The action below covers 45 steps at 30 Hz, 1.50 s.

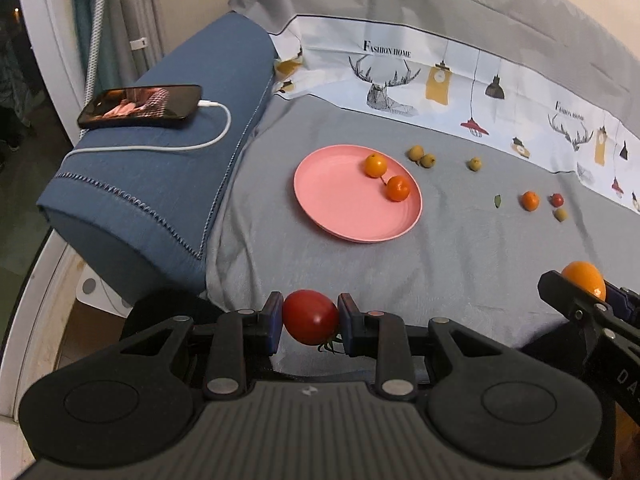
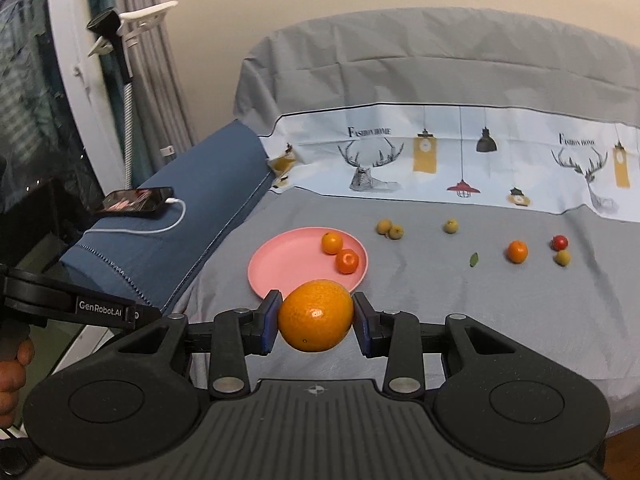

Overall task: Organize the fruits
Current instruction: 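Carry both fruits over the pink plate and open both grippers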

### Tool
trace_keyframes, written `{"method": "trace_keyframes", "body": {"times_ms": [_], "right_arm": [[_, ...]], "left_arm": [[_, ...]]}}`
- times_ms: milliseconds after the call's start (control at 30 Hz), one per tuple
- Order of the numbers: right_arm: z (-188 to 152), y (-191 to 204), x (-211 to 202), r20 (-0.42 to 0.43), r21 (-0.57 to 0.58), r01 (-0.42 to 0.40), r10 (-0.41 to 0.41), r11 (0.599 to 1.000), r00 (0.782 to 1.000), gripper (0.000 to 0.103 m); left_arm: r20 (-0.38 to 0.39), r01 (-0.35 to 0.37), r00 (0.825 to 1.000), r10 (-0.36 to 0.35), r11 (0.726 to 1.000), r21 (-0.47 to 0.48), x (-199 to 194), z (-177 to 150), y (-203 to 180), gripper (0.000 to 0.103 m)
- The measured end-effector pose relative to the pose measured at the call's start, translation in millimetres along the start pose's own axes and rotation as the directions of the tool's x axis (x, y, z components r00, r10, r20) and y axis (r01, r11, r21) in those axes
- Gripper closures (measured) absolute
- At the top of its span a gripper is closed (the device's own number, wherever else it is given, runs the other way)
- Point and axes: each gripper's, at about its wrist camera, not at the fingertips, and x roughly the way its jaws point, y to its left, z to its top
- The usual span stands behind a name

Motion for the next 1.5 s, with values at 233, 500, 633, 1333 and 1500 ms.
{"method": "trace_keyframes", "body": {"times_ms": [233, 500, 633, 1333, 1500], "right_arm": [[0.6, 14.8, -3.7, 0.002, -0.034, 0.012, -0.012, 0.999, 1.0, 0.064], [1.6, 18.2, 1.0, -0.015, -0.045, 0.027, -0.028, 0.999, 1.0, 0.064], [2.4, 19.0, 5.3, -0.026, -0.042, 0.03, -0.031, 0.999, 0.999, 0.064], [9.1, -3.6, 64.2, -0.121, -0.025, 0.049, -0.052, 0.998, 0.991, 0.064], [14.0, -12.5, 87.9, -0.139, -0.014, 0.05, -0.051, 0.999, 0.989, 0.064]], "left_arm": [[0.021, 0.025, 0.999, -0.025, 1.0, -0.006, -6.4, -5.7, 5.7, 0.071], [0.014, 0.036, 0.999, -0.036, 0.999, -0.008, -0.2, -5.0, 4.8, 0.071], [0.007, 0.036, 0.999, -0.035, 0.999, -0.007, 3.7, -3.8, 4.7, 0.071], [-0.078, 0.009, 0.997, -0.011, 1.0, -0.018, 60.9, 32.7, 6.5, 0.071], [-0.096, -0.003, 0.995, 0.001, 1.0, -0.012, 83.8, 50.2, 2.0, 0.071]]}}
